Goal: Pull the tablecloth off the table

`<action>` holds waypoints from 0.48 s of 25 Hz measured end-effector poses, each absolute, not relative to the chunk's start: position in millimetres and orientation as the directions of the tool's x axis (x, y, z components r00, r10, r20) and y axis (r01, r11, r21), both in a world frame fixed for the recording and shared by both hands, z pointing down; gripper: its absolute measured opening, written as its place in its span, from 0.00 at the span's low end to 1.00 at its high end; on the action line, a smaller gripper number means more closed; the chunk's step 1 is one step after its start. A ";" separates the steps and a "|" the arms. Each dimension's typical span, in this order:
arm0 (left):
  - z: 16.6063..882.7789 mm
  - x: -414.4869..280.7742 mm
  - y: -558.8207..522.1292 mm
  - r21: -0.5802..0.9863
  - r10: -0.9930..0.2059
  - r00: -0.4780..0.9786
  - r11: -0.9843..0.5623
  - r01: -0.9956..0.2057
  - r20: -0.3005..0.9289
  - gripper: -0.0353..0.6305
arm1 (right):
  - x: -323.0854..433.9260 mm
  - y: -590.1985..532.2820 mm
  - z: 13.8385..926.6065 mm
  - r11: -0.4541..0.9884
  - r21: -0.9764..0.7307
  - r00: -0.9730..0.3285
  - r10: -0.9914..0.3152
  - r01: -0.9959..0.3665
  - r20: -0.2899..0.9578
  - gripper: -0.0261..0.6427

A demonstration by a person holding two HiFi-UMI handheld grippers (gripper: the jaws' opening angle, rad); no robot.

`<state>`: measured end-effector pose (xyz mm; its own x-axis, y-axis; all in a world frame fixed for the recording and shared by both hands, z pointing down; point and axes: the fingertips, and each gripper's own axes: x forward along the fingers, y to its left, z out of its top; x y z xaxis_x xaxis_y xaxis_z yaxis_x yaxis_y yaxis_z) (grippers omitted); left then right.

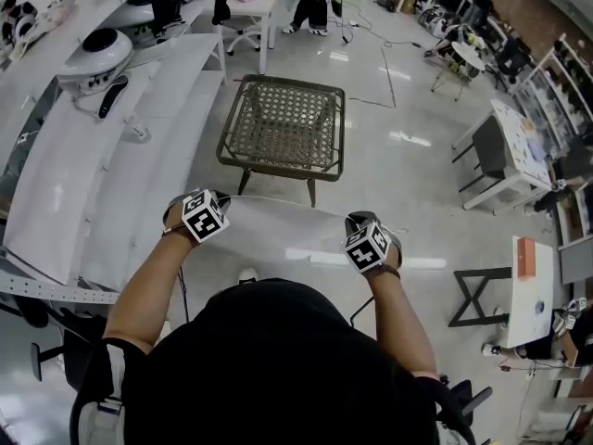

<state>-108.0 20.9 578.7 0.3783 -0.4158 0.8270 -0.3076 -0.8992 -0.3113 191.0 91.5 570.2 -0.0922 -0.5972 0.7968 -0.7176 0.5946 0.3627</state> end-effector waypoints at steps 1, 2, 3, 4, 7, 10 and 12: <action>576.7 -107.5 19.7 -0.316 -0.421 0.381 -0.897 -0.309 0.823 0.06 | 191.5 90.4 568.7 0.593 0.366 -0.090 -0.599 -0.717 0.796 0.08; 575.3 -106.8 18.9 -0.320 -0.425 0.383 -0.896 -0.309 0.820 0.06 | 192.0 89.9 568.1 0.594 0.367 -0.089 -0.599 -0.716 0.796 0.09; 574.7 -106.3 18.8 -0.322 -0.427 0.385 -0.895 -0.309 0.818 0.06 | 192.2 90.2 568.3 0.595 0.366 -0.089 -0.597 -0.715 0.797 0.09; 574.8 -106.0 19.2 -0.322 -0.426 0.386 -0.896 -0.308 0.818 0.06 | 192.3 91.1 569.1 0.598 0.364 -0.090 -0.594 -0.714 0.799 0.09; 576.8 -107.4 21.8 -0.319 -0.422 0.382 -0.897 -0.306 0.822 0.06 | 190.5 96.4 573.0 0.605 0.356 -0.095 -0.585 -0.712 0.806 0.09; 580.1 -109.1 23.7 -0.316 -0.417 0.380 -0.900 -0.302 0.826 0.06 | 187.7 102.0 578.2 0.615 0.346 -0.098 -0.572 -0.709 0.814 0.08; 582.7 -109.3 25.1 -0.313 -0.413 0.378 -0.901 -0.299 0.828 0.06 | 186.7 105.9 581.9 0.623 0.339 -0.101 -0.561 -0.705 0.822 0.08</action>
